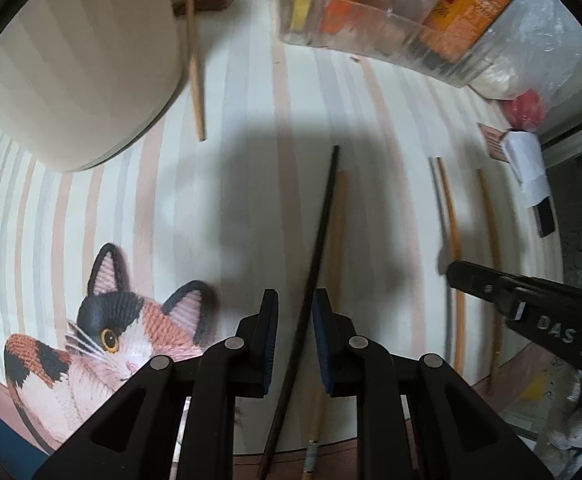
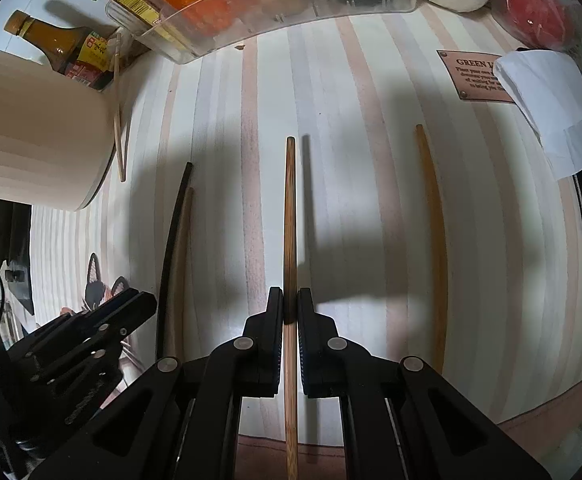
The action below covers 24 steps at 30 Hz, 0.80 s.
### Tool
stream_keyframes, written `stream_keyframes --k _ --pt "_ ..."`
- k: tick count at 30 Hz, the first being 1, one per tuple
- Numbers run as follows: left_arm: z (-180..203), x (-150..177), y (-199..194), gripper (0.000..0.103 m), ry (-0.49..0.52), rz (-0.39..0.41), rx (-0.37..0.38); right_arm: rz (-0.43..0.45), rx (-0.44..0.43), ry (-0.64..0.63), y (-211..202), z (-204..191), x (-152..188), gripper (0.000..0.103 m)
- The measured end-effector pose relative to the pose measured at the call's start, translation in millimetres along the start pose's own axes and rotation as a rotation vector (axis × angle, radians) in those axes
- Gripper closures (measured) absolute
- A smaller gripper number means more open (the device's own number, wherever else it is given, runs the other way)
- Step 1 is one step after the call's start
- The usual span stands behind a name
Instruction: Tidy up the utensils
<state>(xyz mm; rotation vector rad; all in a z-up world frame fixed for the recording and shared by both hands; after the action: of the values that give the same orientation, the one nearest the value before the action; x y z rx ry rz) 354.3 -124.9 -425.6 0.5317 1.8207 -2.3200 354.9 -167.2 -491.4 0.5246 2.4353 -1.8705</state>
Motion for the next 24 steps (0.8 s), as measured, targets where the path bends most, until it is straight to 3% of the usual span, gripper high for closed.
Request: stream_keyframes --k 4,8,9,16,22,23,24 --pt "14 6 16 0.087 0.065 -0.034 -0.012 -0.007 0.003 -0.001 1 1 2 0.096" --pt "12 4 19 0.091 0.104 -0.005 -0.062 -0.020 0.012 -0.010 5 0 3 0.096" --pt "7 4 19 0.097 0.079 0.005 -0.064 -0.031 0.014 -0.015 8 0 5 0.096" --pt "-67 20 4 0.099 -0.154 -0.013 -0.169 -0.055 0.049 -0.114 16 -14 3 0.096" --pt "-82 28 0 0.094 -0.188 -0.009 -0.184 -0.120 0.068 -0.140 22 -18 -2 0.095" --pt "-84 29 -2 0.091 -0.178 -0.007 -0.188 -0.134 0.072 -0.155 23 -18 -3 0.095" --pt "-75 25 4 0.079 -0.166 -0.002 -0.183 -0.144 0.076 -0.164 24 -19 -3 0.095"
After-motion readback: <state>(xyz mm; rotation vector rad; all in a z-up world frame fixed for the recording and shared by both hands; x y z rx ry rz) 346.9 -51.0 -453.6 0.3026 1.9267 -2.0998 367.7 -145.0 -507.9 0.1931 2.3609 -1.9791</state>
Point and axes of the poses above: each gripper's, at about its wrist camera, not at the fingertips, and y roughly the way its jaws point, z to its right, x to its underside, the point moved 9 cm from there along y, roughly the way its jaws point, and after that the axes turned 11 degrees about z, right-handed, at the moved point
